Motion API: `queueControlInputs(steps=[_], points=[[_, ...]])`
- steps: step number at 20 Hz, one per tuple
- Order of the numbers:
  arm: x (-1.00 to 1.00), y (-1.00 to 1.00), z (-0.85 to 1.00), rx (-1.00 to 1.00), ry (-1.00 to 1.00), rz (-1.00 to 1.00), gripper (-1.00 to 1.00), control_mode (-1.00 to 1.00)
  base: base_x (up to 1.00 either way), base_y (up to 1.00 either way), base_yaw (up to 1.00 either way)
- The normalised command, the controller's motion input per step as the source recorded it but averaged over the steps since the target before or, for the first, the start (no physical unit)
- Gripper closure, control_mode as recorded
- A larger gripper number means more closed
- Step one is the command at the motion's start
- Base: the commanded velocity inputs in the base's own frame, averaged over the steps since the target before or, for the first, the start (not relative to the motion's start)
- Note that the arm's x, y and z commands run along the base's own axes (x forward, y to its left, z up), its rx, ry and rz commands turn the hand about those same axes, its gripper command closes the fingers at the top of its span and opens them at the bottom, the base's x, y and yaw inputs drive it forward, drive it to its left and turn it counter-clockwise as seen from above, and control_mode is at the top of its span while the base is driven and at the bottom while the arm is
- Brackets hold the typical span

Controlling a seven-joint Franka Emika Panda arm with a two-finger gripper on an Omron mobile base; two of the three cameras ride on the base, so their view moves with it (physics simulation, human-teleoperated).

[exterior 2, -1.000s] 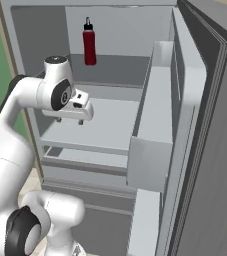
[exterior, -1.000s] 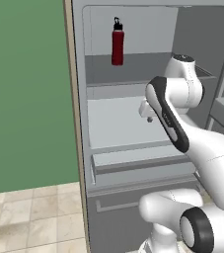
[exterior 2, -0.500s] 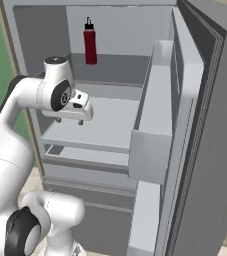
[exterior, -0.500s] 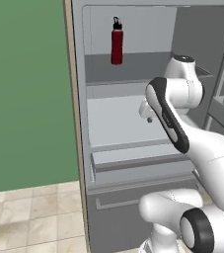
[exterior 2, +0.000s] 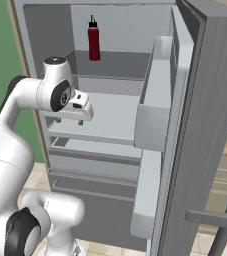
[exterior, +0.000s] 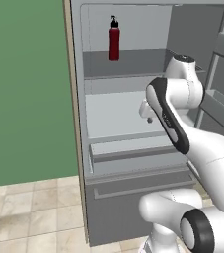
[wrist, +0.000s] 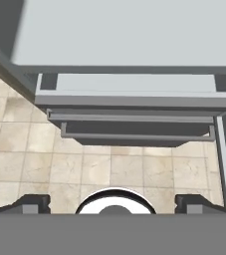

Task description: Fully open the fridge drawer.

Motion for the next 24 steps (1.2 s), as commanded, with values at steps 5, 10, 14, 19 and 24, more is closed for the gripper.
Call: queueControlInputs(steps=[5,10,14,19,24], points=[[-0.14,-0.01,0.0,0.0,0.0,0.0,-1.0,-1.0,-0.03,0.0,0.0],[-0.18,-0.07,0.0,0.0,0.0,0.0,-1.0,-1.0,0.0,0.0,0.0],[-0.02,-0.15,-0.01,0.0,0.0,0.0,-1.0,-1.0,0.0,0.0,0.0],[0.0,-0.28,-0.25,-0.01,0.0,0.0,-1.0,-1.0,0.0,0.0,0.0],[0.04,-0.11,-0.15,-0.01,-0.06,0.0,-1.0,-1.0,0.0,0.0,0.0]])
